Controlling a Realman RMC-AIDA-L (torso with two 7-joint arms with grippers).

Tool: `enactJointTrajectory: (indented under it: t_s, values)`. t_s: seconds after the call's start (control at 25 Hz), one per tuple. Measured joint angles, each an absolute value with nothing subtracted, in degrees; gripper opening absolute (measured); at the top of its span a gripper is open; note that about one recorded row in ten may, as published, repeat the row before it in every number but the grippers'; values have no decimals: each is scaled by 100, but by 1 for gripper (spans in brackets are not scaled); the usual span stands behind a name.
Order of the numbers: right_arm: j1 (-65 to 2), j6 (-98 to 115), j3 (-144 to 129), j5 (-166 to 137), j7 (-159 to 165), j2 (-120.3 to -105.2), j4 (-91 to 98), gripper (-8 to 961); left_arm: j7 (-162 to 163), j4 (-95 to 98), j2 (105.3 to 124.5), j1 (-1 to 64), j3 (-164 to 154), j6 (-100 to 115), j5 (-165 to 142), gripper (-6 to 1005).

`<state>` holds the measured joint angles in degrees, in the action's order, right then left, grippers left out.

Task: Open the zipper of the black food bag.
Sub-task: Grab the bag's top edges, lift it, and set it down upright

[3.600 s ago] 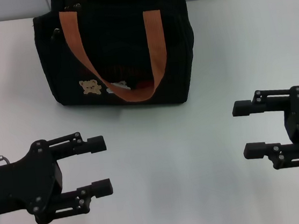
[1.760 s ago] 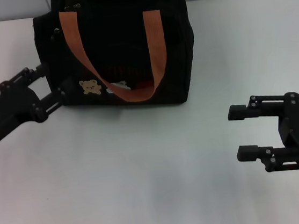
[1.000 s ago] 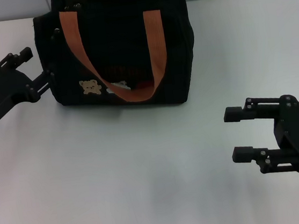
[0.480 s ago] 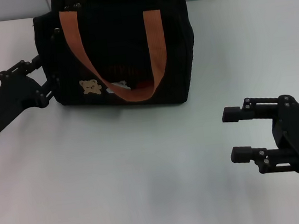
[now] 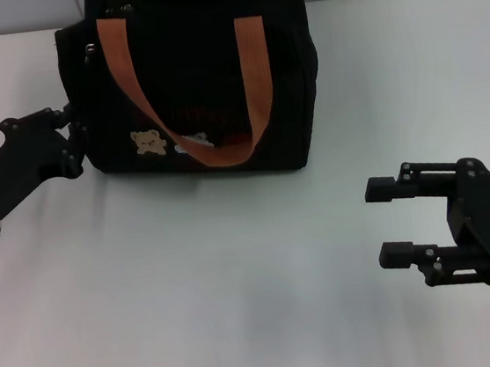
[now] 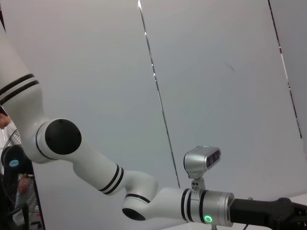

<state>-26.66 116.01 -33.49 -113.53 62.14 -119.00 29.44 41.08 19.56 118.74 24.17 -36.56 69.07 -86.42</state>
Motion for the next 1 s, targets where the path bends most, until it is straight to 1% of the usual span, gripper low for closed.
enactJointTrajectory:
  t_s: [0.2, 0.4, 1.0]
  values:
    - [-2663, 11601, -3349, -11354, 6214, -11900, 2916, 676, 4069, 1902, 11874, 2414, -3654, 6907, -8634, 126]
    - [-2663, 11601, -3349, -11357, 6214, -11900, 2892, 676, 4055, 1888, 11874, 2374, -3654, 6958, -8633, 108]
    - [-2553, 11686, -3349, -11371, 6214, -11908, 2865, 676, 3928, 1770, 11868, 2302, -3656, 7306, -8641, 107]
